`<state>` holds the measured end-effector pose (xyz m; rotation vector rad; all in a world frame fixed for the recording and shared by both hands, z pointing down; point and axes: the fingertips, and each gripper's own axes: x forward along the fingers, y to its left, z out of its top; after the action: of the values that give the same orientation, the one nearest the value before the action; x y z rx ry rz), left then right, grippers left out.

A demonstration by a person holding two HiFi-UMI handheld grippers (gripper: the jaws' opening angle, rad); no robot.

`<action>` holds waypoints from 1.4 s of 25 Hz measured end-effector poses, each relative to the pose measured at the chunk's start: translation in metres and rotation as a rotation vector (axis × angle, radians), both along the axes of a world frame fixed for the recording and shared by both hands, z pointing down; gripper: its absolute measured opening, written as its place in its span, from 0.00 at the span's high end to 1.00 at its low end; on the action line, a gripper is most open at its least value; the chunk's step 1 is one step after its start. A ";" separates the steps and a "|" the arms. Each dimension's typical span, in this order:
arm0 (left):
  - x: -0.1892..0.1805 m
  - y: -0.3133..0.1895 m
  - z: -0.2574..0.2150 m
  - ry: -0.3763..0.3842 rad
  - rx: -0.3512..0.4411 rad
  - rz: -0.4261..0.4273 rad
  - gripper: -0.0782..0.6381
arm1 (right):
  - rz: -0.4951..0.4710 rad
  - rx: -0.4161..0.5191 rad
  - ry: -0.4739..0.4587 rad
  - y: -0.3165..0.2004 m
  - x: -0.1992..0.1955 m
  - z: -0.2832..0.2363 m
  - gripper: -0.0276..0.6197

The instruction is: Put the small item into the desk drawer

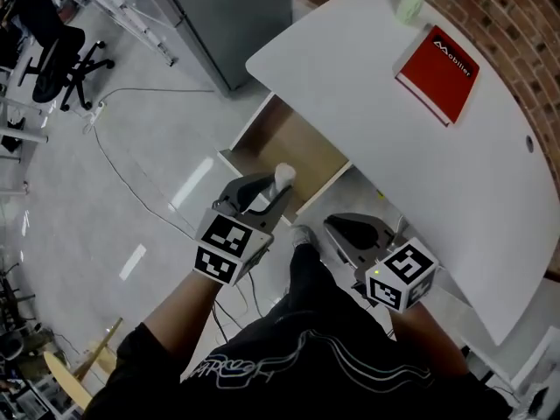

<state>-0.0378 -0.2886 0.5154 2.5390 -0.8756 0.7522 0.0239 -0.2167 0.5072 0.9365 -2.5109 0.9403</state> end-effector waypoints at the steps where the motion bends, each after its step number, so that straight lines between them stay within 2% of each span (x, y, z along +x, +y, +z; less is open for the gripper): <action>1: 0.003 -0.004 0.011 -0.022 0.006 0.018 0.70 | -0.002 -0.004 0.002 -0.004 0.001 0.005 0.87; 5: 0.011 -0.020 0.057 -0.115 0.015 0.075 0.70 | -0.021 -0.029 0.005 -0.014 0.000 0.029 0.87; 12: 0.012 -0.041 0.133 -0.219 -0.029 0.110 0.70 | -0.085 -0.053 0.060 -0.018 -0.007 0.078 0.87; 23: 0.033 -0.074 0.237 -0.300 -0.156 0.120 0.70 | -0.052 -0.161 0.011 -0.018 0.001 0.143 0.87; 28: 0.045 -0.075 0.274 -0.371 -0.189 0.185 0.70 | -0.049 -0.195 0.016 -0.012 0.003 0.166 0.87; 31: 0.047 -0.083 0.293 -0.443 -0.190 0.217 0.70 | -0.053 -0.196 0.021 -0.013 0.004 0.173 0.87; 35: 0.047 -0.083 0.321 -0.492 -0.256 0.235 0.70 | -0.056 -0.205 0.018 -0.013 0.004 0.180 0.87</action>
<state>0.0095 -0.3713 0.8362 2.2817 -0.5677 1.5023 0.0283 -0.2300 0.6875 0.8030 -2.3580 1.1402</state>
